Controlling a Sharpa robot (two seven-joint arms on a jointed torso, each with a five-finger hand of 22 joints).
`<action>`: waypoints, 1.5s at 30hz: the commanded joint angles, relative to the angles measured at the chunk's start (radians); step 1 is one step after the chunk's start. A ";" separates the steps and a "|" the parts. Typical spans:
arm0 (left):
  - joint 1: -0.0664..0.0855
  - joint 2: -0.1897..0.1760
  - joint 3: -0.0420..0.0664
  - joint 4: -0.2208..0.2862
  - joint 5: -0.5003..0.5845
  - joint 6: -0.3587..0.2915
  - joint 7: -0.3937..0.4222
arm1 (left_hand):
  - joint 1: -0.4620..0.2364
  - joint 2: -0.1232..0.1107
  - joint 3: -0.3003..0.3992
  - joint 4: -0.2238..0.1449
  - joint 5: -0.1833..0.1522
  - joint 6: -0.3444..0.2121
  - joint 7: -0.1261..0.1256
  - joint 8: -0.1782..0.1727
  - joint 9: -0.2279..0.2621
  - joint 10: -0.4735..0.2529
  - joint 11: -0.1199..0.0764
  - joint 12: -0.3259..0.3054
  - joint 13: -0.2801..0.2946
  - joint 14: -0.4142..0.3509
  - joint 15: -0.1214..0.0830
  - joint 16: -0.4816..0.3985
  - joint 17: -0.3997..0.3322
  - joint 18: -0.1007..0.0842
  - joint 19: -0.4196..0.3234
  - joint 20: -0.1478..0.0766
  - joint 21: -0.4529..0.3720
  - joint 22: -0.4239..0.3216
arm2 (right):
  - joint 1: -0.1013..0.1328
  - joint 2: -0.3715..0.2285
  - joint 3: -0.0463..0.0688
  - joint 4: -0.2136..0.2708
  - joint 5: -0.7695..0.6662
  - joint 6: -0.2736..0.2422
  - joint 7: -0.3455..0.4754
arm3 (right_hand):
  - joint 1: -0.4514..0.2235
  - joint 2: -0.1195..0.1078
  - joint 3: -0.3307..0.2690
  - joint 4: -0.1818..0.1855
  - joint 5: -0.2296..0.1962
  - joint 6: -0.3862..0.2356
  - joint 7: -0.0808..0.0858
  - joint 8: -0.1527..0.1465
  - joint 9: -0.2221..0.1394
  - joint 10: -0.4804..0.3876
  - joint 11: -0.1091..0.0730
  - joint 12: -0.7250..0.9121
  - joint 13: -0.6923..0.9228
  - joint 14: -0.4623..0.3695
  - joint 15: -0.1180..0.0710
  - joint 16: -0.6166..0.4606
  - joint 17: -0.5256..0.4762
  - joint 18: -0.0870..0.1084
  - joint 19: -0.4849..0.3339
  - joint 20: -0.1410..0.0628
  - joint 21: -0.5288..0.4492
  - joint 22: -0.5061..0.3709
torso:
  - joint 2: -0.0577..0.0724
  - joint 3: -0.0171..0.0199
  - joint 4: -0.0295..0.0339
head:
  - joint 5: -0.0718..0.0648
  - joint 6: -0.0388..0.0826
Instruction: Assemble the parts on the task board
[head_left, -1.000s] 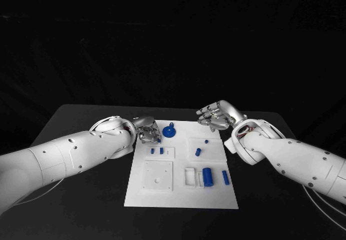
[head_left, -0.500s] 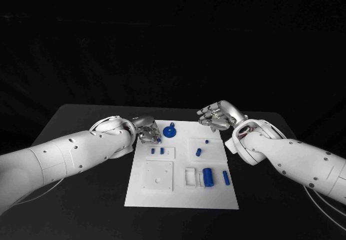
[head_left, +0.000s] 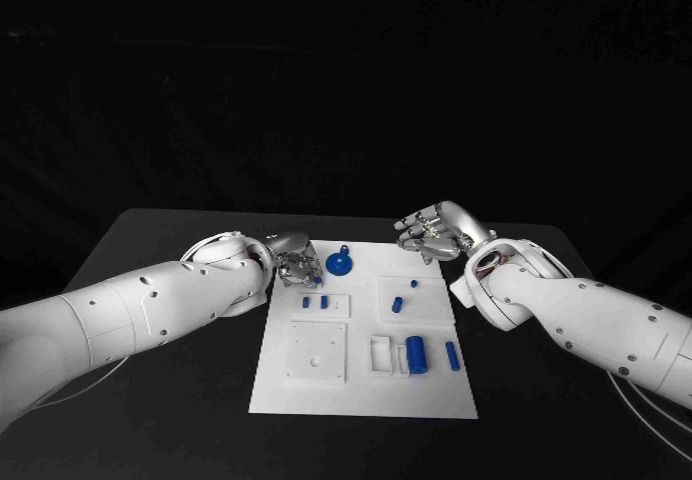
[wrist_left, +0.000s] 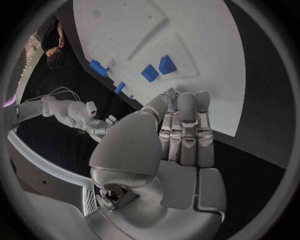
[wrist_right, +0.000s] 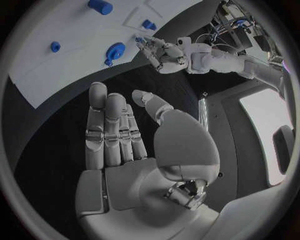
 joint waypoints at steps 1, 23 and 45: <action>-0.001 0.005 -0.001 -0.002 -0.006 0.022 -0.004 | -0.002 -0.006 0.002 0.008 -0.004 -0.009 -0.001 0.005 0.000 -0.008 -0.002 -0.003 -0.001 -0.009 -0.001 -0.001 -0.001 0.014 0.005 0.006 -0.008 0.019 | 0.000 0.000 0.001 0.002 -0.002 0.009 0.010 | -0.001 -0.006 0.001 -0.004 0.007 0.000 0.005 -0.001 0.000 -0.008 0.000 -0.006 -0.001 -0.003 0.000 0.005 -0.001 0.037 0.031 0.009 -0.005 0.001 | 0.000 -0.0001 0.0004 | 0.000 0.000; -0.001 0.019 -0.001 -0.028 -0.010 0.053 -0.027 | 0.004 -0.022 0.012 0.041 -0.007 -0.021 0.002 0.005 0.000 -0.019 0.001 -0.003 -0.001 -0.013 0.002 0.001 -0.006 0.013 0.019 0.008 -0.040 0.021 | 0.000 0.002 0.001 0.000 -0.001 0.006 0.013 | -0.002 -0.005 0.001 -0.004 0.007 0.001 0.005 -0.001 0.000 -0.007 -0.001 -0.006 -0.001 -0.004 0.000 0.005 -0.002 0.037 0.031 0.009 -0.006 0.002 | 0.000 -0.0011 0.0004 | 0.000 -0.002; -0.001 0.024 -0.001 -0.038 -0.021 0.041 -0.042 | -0.002 -0.048 0.006 0.060 -0.025 -0.055 0.004 0.005 0.000 -0.031 0.005 -0.003 -0.001 -0.016 0.005 -0.001 -0.009 0.013 0.026 0.012 -0.052 0.018 | 0.000 0.002 0.001 -0.001 0.000 0.005 0.015 | -0.002 -0.005 0.001 -0.004 0.007 0.001 0.005 -0.001 0.000 -0.007 -0.001 -0.006 -0.001 -0.004 0.000 0.005 -0.002 0.037 0.031 0.009 -0.006 0.002 | 0.000 -0.0005 0.0003 | 0.001 -0.002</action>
